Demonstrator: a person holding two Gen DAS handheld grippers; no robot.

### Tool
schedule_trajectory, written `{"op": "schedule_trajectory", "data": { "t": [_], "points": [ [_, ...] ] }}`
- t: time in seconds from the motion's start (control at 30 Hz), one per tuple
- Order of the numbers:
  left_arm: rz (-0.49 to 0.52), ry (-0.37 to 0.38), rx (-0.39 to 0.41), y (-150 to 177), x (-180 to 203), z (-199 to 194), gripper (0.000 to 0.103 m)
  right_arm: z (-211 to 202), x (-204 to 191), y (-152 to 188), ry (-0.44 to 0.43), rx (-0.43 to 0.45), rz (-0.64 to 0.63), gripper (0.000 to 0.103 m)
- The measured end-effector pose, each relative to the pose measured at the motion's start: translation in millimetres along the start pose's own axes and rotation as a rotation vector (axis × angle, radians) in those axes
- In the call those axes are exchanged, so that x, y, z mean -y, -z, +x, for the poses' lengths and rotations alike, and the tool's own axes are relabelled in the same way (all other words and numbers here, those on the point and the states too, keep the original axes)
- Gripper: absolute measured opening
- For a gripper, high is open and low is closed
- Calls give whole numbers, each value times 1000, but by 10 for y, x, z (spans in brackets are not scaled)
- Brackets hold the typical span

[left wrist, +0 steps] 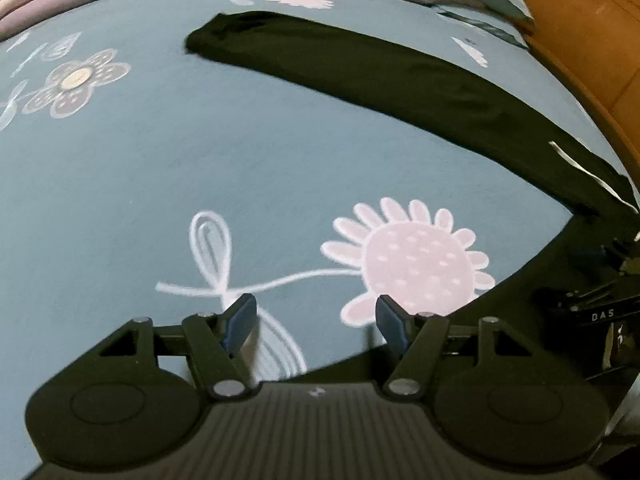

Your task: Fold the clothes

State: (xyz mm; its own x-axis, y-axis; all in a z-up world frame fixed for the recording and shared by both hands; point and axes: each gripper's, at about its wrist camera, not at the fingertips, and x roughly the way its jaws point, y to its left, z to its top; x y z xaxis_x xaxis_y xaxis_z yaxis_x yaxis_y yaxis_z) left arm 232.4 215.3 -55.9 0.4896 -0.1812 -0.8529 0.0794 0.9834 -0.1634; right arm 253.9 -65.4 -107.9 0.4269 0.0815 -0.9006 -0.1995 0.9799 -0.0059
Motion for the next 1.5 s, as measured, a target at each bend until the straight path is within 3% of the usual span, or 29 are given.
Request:
{"op": "schedule_trajectory", "data": {
  "t": [0.17,0.23,0.43,0.7,0.77,0.9,1.07,1.23,1.4,1.5],
  "points": [
    [21,-8,9,-263,-50,138,68,-111,68,-40,-6,6,95,103],
    [33,-12,25,-404,-79,193,73,-211,119,-30,-3,33,129,103],
    [105,-113,108,-968,74,297,75,-576,350,29,46,149,169,103],
    [250,5,206,-1766,494,420,76,-730,701,145,121,223,165,103],
    [242,33,224,-1996,485,520,77,-737,801,183,128,229,189,103],
    [196,34,188,-2373,523,867,76,-733,935,249,127,239,234,103],
    [328,72,141,-2386,1067,1342,76,-694,1012,273,137,232,250,103],
    [454,86,122,-2184,1589,1734,76,-655,1089,297,147,226,265,103],
    [520,75,133,-1891,1654,1856,78,-589,1162,306,145,215,288,103],
    [473,96,132,-1900,1526,1846,83,-558,1173,305,140,213,295,103]
  ]
}}
